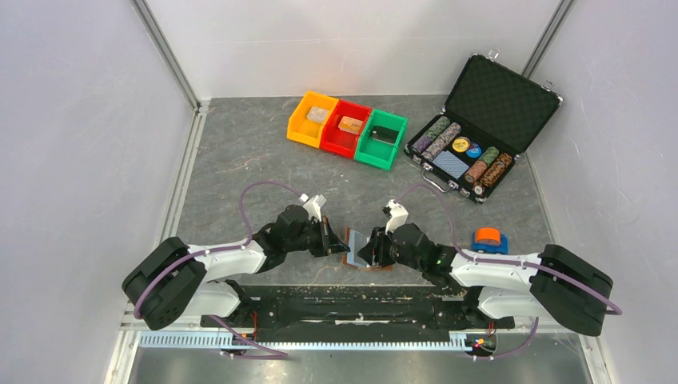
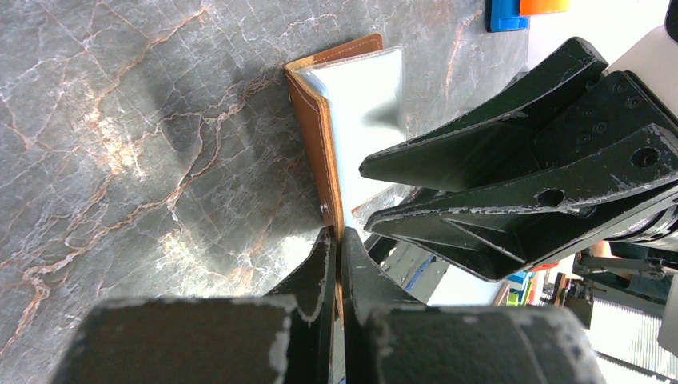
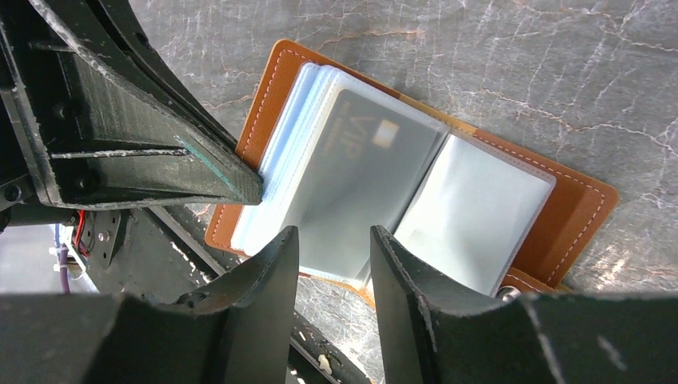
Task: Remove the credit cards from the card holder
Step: Remove the credit card from the card holder.
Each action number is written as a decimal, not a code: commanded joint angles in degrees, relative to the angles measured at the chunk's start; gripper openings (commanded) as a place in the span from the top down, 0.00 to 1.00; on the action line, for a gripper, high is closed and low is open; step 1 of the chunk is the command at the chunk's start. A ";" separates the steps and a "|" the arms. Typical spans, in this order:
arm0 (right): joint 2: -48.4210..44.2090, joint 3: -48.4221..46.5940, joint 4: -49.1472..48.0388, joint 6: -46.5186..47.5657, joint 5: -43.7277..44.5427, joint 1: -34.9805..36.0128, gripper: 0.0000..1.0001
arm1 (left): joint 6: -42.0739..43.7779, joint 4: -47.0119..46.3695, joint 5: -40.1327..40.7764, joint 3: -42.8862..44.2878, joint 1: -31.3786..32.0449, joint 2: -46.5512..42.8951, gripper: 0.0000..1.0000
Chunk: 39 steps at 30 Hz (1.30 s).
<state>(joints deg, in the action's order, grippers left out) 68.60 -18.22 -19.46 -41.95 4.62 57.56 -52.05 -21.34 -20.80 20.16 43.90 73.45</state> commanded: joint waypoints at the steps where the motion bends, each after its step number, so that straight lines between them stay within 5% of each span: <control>1: -1.71 -1.47 0.50 0.53 2.08 0.26 0.59 | -2.09 -2.33 0.67 -0.39 0.46 -1.51 0.98; 14: 0.50 -2.49 -5.39 -0.69 -2.21 2.02 0.47 | -2.25 -2.39 0.92 -0.30 0.73 -1.38 0.98; 26: 0.33 -2.35 -1.89 0.00 1.16 2.30 0.61 | -2.26 -2.39 1.02 -0.30 0.84 -1.29 0.98; 39: -1.71 -2.02 -2.36 -0.02 1.01 2.37 0.64 | -2.26 -2.39 1.09 -0.39 0.84 -1.35 0.98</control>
<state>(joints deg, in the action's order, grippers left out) 68.53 -18.63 -19.05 -42.17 5.43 59.53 -52.10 -21.34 -19.99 20.16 44.45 73.45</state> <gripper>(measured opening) 0.350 0.044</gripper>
